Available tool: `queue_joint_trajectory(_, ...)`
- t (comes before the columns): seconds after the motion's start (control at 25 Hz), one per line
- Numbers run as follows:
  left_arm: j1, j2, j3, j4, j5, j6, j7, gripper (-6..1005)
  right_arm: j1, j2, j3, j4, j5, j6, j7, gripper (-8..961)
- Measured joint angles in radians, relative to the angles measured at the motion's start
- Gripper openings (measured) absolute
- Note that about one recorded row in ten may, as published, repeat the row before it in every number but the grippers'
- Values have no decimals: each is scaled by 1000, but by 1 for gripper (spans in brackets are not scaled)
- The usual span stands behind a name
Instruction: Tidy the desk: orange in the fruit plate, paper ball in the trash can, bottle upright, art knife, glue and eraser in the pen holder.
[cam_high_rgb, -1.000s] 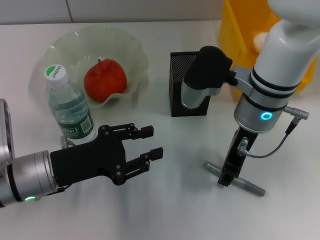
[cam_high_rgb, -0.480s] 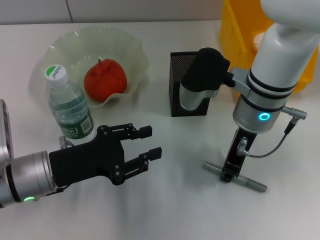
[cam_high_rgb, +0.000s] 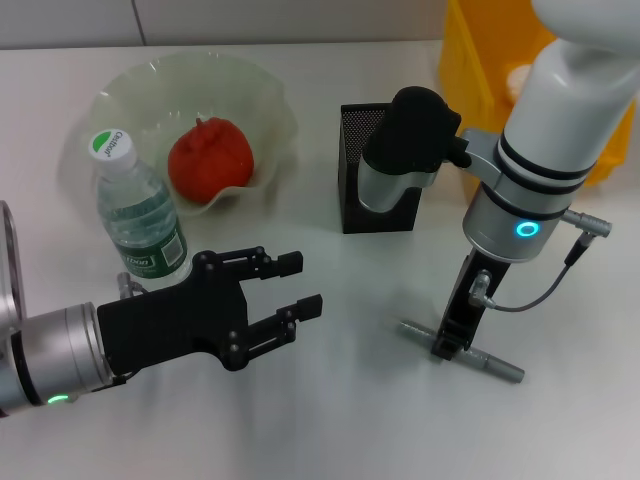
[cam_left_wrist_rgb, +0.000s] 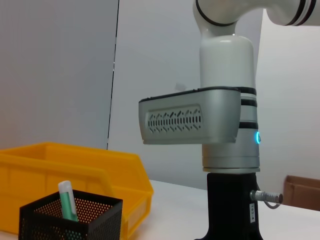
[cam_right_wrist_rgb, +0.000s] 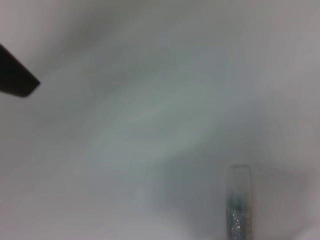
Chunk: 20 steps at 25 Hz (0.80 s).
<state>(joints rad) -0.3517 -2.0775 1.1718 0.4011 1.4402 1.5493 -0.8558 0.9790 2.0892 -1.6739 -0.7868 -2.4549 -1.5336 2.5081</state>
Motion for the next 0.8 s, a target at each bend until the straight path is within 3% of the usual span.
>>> queue_joint_trajectory(0.12,-3,-1,0,-13,-1,0,9,482,-20,-3,0,-27,2,-7,0,211)
queue_joint_trajectory(0.24,-6,0,0,-22,-8,0,13,482,-30,-3,0,-37,-3,-10,0,148)
queue_joint_trajectory(0.44,-7,0,0,-22,-11,0,14,482,-65,-5,19,-95,-2,-26,8,146)
queue_joint_trajectory(0.64,-7,1,0,-24,-12,1,19,482,-207,-6,139,-331,9,-93,-10,146)
queue_joint_trajectory(0.76,-3,1,0,-24,-18,2,28,482,-361,-6,227,-565,64,-83,-74,146)
queue_joint_trajectory(0.8,-3,1,0,-24,-18,2,28,482,-361,-6,227,-565,64,-83,-74,147)
